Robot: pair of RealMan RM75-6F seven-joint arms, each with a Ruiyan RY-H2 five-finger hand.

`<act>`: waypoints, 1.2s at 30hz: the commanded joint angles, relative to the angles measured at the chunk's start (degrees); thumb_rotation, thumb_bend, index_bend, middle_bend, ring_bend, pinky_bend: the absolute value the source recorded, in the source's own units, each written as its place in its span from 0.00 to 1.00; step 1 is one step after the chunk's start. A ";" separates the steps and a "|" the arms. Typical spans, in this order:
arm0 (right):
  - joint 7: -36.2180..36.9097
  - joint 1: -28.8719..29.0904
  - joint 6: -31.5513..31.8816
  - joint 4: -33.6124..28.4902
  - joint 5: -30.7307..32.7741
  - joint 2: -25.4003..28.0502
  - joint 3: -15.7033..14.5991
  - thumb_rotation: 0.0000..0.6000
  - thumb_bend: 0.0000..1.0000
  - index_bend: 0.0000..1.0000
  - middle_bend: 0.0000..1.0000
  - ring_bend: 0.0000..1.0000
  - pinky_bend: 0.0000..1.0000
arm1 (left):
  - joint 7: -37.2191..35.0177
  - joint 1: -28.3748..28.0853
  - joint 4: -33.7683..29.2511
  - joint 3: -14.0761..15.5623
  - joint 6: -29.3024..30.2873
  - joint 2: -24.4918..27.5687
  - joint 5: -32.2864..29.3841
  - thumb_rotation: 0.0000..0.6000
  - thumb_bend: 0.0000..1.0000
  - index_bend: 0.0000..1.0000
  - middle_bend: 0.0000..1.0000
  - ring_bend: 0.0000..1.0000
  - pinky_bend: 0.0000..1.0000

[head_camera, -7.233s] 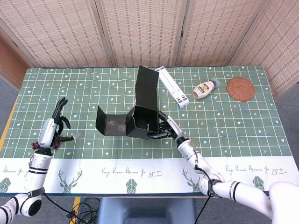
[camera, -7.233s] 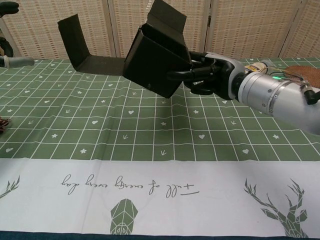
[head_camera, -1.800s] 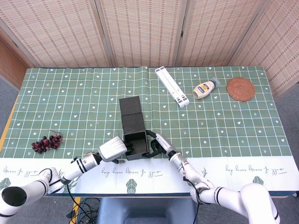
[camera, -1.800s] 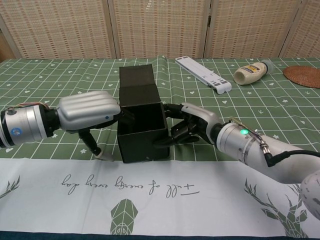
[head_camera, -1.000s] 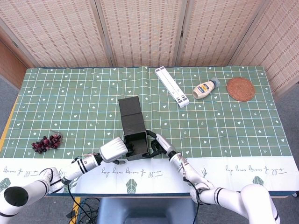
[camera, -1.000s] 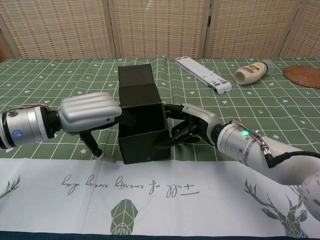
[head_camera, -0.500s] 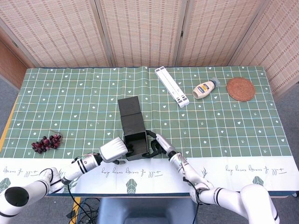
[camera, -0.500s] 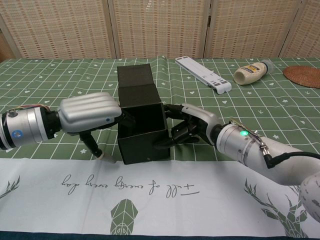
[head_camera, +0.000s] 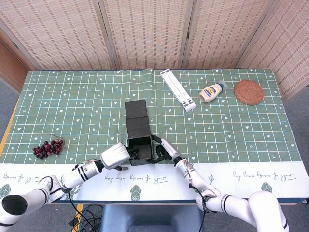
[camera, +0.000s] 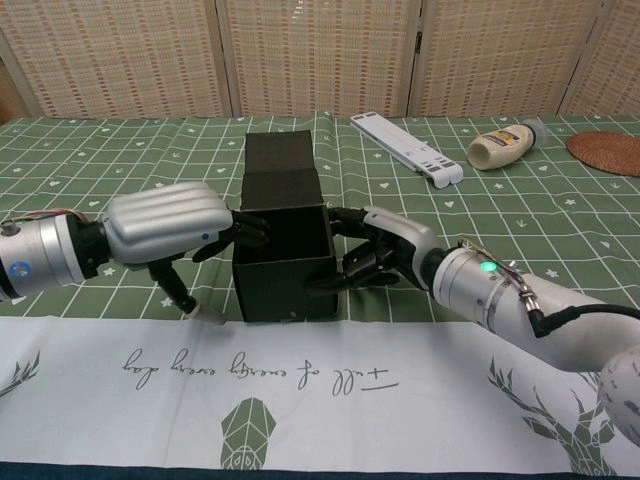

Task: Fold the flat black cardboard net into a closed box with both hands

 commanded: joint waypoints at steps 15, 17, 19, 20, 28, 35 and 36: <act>0.49 -0.04 0.61 0.15 0.29 -0.39 0.81 1.00 0.12 0.16 0.28 0.78 1.00 | 0.83 2.72 -2.42 -1.04 2.78 1.68 -1.47 1.00 0.12 0.16 0.13 0.58 0.84; 0.53 0.02 0.59 0.11 0.43 -0.39 1.03 1.00 0.12 0.15 0.28 0.78 1.00 | 0.40 3.14 -3.09 -1.47 3.18 1.96 -2.02 1.00 0.12 0.13 0.11 0.57 0.84; 0.45 0.14 0.55 0.12 0.57 -0.37 1.29 1.00 0.12 0.15 0.28 0.78 1.00 | -0.04 3.58 -3.94 -1.88 3.49 2.37 -2.62 1.00 0.12 0.10 0.09 0.57 0.84; 0.35 0.27 0.56 0.16 0.70 -0.39 1.56 1.00 0.12 0.15 0.28 0.78 1.00 | -0.51 3.91 -4.65 -2.22 3.81 2.64 -3.08 1.00 0.12 0.08 0.09 0.57 0.84; -1.04 2.12 -0.71 2.12 2.12 -1.42 3.55 1.00 0.12 0.10 0.23 0.78 1.00 | -3.38 5.91 -13.31 -4.05 1.62 6.92 -7.87 1.00 0.12 0.00 0.02 0.57 0.84; -1.14 4.00 -2.52 4.64 3.21 -3.11 4.91 1.00 0.12 0.00 0.12 0.74 1.00 | -8.83 7.20 -21.54 -4.72 -2.19 11.15 -11.91 1.00 0.12 0.00 0.00 0.56 0.84; -1.11 4.00 -2.66 4.50 3.09 -3.05 4.74 1.00 0.12 0.00 0.10 0.73 1.00 | -9.37 7.40 -22.23 -4.80 -2.46 11.48 -12.27 1.00 0.12 0.00 0.00 0.56 0.84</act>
